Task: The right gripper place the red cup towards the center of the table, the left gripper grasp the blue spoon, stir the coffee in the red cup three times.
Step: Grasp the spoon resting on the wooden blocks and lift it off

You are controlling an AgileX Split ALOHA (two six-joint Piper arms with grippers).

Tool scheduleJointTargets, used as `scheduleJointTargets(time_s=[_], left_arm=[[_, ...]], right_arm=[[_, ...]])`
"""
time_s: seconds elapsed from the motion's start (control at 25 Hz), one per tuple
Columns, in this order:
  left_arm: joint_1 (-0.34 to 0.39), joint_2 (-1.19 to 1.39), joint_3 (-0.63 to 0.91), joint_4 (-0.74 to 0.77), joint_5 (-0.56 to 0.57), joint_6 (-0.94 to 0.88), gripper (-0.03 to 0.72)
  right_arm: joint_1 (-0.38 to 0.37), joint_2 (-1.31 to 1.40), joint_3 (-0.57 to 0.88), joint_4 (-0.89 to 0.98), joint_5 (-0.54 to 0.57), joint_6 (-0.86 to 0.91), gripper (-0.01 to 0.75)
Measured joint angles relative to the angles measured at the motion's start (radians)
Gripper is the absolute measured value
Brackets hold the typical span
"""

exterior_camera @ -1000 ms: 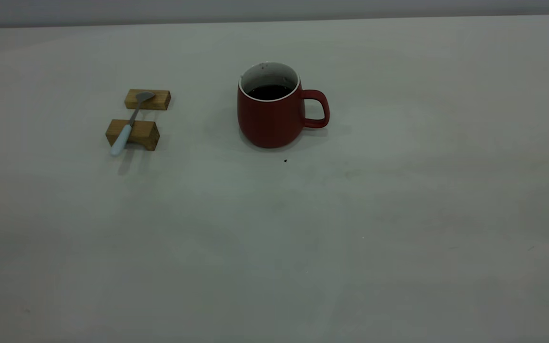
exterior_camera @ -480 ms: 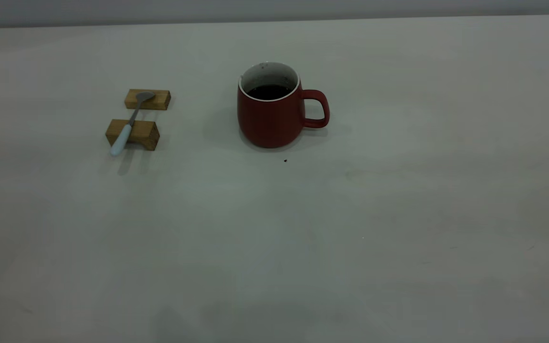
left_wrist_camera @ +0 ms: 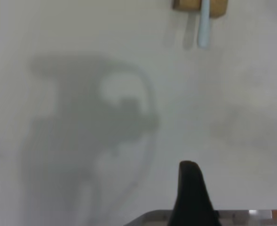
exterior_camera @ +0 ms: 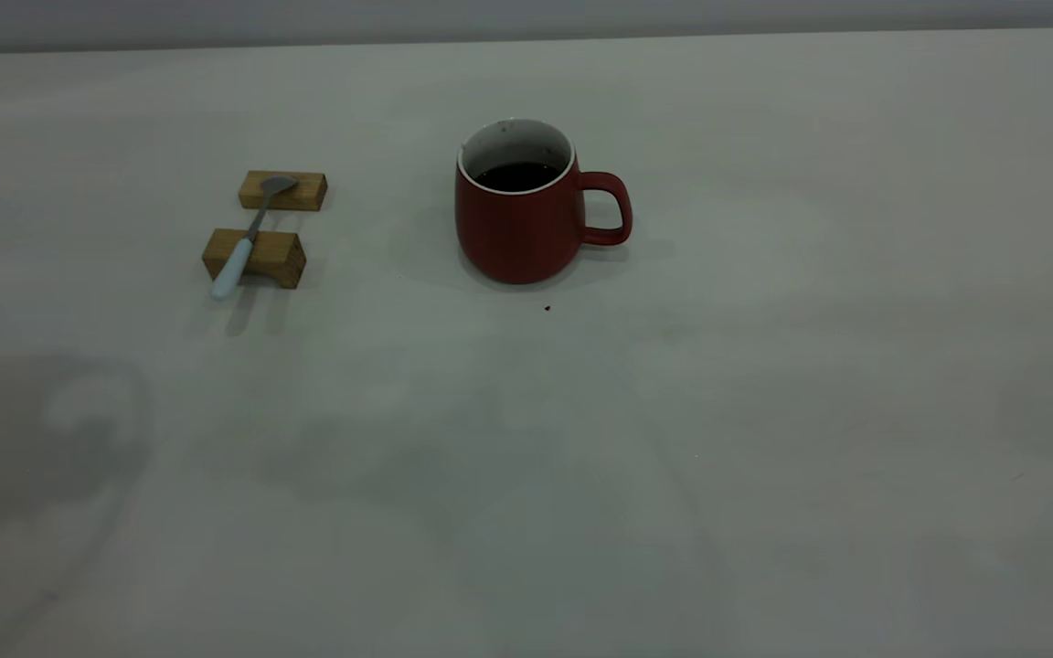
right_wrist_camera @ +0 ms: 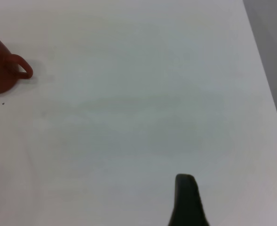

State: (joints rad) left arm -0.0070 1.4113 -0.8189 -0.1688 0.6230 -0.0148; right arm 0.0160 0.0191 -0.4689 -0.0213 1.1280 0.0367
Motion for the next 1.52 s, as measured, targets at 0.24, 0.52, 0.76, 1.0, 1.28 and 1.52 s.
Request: scheduleJointTargets(time_s=[0.24, 0.52, 0.76, 1.0, 1.28, 1.52], left_arm=[[-0.033, 0.258, -0.048, -0.013, -0.110, 0.006, 0.583], [-0.104, 0.497, -0.170, -0.015, -0.173, 0.006, 0.583], [-0.118, 0.674, -0.356, -0.017, -0.162, 0.003, 0.583], [-0.133, 0.813, -0.495, -0.017, -0.096, 0.003, 0.583], [-0.135, 0.895, -0.588, -0.005, -0.031, 0.003, 0.583], [-0.135, 0.918, -0.596, 0.002, -0.019, -0.025, 0.583]], right_arm=[[0.000, 0.000, 0.000, 0.000, 0.000, 0.000, 0.582], [0.000, 0.000, 0.000, 0.000, 0.000, 0.000, 0.582], [0.000, 0.000, 0.000, 0.000, 0.000, 0.000, 0.582], [0.000, 0.000, 0.000, 0.000, 0.000, 0.000, 0.582], [0.000, 0.000, 0.000, 0.000, 0.000, 0.000, 0.582], [0.000, 0.000, 0.000, 0.000, 0.000, 0.000, 0.582]])
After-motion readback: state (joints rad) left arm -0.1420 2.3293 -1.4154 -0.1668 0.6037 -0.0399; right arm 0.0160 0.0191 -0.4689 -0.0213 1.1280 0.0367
